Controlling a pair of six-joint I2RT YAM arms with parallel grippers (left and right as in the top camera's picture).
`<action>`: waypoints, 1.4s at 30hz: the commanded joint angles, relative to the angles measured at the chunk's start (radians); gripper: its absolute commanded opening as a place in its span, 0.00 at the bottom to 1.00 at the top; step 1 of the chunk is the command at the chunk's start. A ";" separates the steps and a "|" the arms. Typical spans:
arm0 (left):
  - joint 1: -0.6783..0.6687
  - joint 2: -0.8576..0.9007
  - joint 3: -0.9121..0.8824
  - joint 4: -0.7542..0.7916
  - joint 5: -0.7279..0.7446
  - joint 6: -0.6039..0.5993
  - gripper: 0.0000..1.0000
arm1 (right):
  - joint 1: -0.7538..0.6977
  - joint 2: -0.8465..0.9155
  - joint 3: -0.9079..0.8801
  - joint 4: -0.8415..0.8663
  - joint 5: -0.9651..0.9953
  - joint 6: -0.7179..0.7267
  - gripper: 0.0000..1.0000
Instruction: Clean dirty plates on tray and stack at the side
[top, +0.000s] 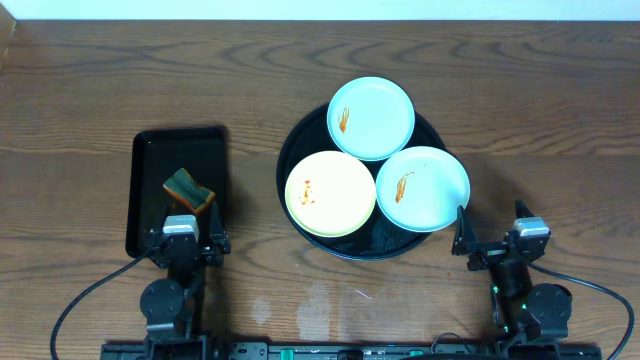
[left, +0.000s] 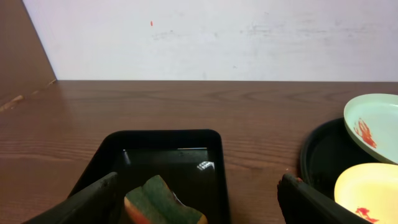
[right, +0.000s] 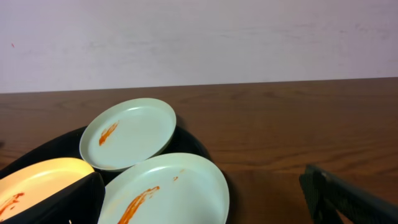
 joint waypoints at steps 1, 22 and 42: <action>-0.004 0.000 -0.013 -0.038 0.001 0.016 0.80 | -0.010 0.001 -0.002 -0.003 -0.001 -0.010 0.99; -0.004 0.000 -0.008 0.274 0.341 -0.756 0.80 | -0.010 0.001 -0.002 -0.003 -0.001 -0.010 0.99; -0.002 0.649 0.758 -0.519 0.063 -0.386 0.80 | -0.010 0.001 -0.002 -0.003 -0.001 -0.010 0.99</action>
